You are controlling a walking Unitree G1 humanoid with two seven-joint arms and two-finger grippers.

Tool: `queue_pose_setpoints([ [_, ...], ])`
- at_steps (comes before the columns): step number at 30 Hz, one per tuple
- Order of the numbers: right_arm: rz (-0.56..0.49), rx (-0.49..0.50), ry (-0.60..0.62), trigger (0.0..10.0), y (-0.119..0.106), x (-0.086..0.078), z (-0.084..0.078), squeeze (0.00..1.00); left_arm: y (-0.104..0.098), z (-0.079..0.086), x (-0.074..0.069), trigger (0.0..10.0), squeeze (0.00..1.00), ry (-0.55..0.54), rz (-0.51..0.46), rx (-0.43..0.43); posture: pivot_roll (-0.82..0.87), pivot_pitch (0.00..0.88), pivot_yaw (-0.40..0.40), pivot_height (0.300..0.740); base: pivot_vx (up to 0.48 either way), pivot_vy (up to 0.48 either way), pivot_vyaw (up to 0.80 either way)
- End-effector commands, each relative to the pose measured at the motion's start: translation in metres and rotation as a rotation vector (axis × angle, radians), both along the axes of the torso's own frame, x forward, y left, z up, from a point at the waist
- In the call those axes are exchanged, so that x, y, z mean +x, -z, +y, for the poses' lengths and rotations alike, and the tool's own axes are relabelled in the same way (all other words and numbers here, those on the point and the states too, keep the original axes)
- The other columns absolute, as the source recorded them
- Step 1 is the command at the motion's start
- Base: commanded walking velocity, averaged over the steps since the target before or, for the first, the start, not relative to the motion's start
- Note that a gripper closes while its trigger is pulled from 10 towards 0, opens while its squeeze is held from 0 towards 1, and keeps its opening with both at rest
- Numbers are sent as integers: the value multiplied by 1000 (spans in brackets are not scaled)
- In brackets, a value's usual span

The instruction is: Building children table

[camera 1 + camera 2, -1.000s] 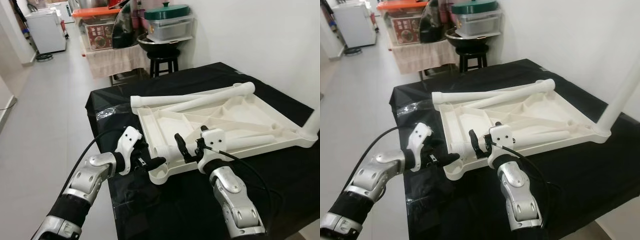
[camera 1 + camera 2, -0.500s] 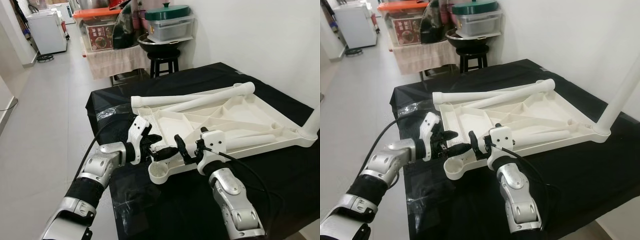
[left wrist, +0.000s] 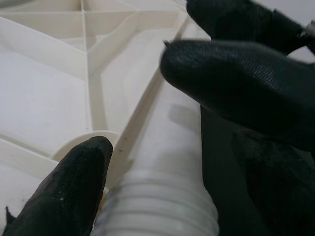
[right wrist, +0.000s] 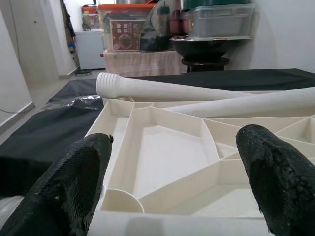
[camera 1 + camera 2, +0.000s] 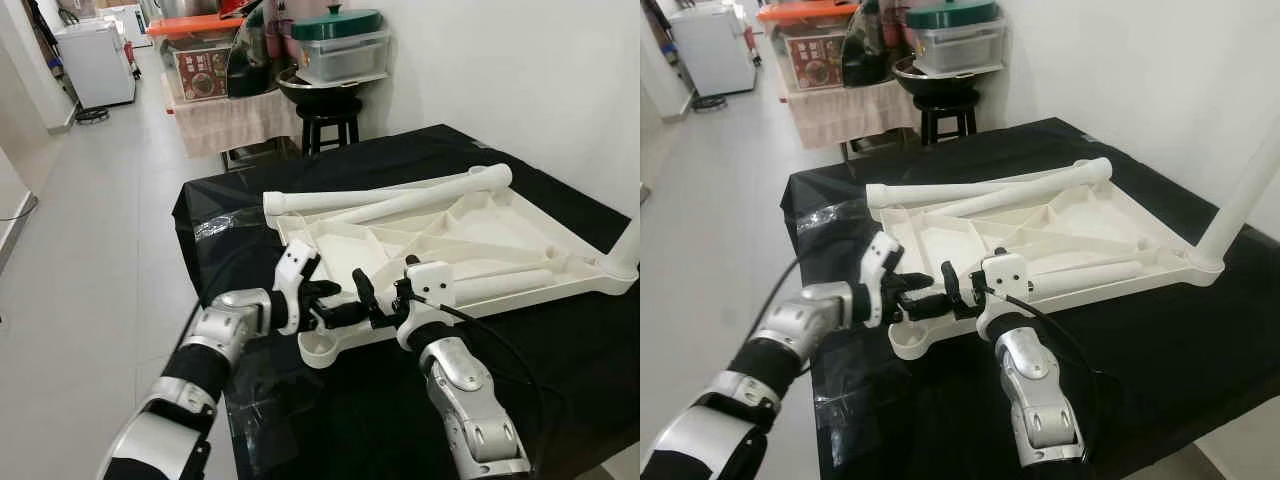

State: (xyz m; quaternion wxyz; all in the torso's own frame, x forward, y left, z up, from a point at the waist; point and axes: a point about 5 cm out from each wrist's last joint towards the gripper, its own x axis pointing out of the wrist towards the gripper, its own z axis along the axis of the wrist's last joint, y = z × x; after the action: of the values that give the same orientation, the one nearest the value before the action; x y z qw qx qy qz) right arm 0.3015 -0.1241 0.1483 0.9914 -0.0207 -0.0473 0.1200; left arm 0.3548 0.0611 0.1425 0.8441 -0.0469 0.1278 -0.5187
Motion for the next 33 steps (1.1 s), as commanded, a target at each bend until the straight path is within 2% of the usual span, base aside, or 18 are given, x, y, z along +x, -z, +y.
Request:
queue_pose_setpoints([
  [1, 9, 23, -9, 10000, 1, -3, 3, 0, 0, 1, 3, 10000, 0, -24, -13, 27, -131, 10, 61, 740, 0, 0, 0],
  [7, 10, 32, -4, 10000, 0, -3, 3, 0, 1, -1, 6, 10000, 0, -42, -14, 23, -132, 13, 59, 740, 0, 0, 0],
  [8, 10, 34, -3, 10000, 0, -3, 3, 0, 1, -2, 7, 6706, 0, -48, -16, 23, -133, 13, 59, 740, 0, 0, 0],
  [9, 10, 34, -3, 10000, 0, -3, 3, 0, 1, -2, 7, 6706, 0, -48, -16, 23, -133, 13, 59, 740, 0, 0, 0],
  [10, 11, 36, -1, 10000, 0, -2, 2, 0, 1, -2, 8, 0, 0, -56, -20, 19, -132, 14, 59, 740, 0, 0, 0],
  [23, 14, 55, 10, 10000, 0, 0, 1, 0, 8, 5, 8, 0, 0, -86, -27, 46, -126, 13, 57, 740, 0, 0, 0],
  [25, 26, 95, 29, 10000, 0, 1, -3, 0, 10, 5, 7, 0, 0, -89, -24, 43, -126, 12, 56, 740, 0, 0, 0],
  [27, 26, 95, 29, 10000, 0, 1, -3, 0, 10, 5, 7, 0, 0, -89, -24, 43, -126, 12, 56, 740, 0, 0, 0],
  [29, 45, 157, 53, 10000, 1, 3, -9, 0, 12, 6, 6, 0, 0, -94, -24, 37, -118, 8, 50, 740, 0, 0, 0],
  [32, 53, 184, 67, 10000, 1, 4, -12, 0, 12, 7, 6, 0, 0, -97, -25, 33, -117, 7, 49, 740, 0, 0, 0],
  [33, 62, 220, 91, 10000, 1, 6, -16, 0, 13, 8, 5, 0, 0, -104, -26, 24, -113, 4, 45, 740, 0, 0, 0],
])
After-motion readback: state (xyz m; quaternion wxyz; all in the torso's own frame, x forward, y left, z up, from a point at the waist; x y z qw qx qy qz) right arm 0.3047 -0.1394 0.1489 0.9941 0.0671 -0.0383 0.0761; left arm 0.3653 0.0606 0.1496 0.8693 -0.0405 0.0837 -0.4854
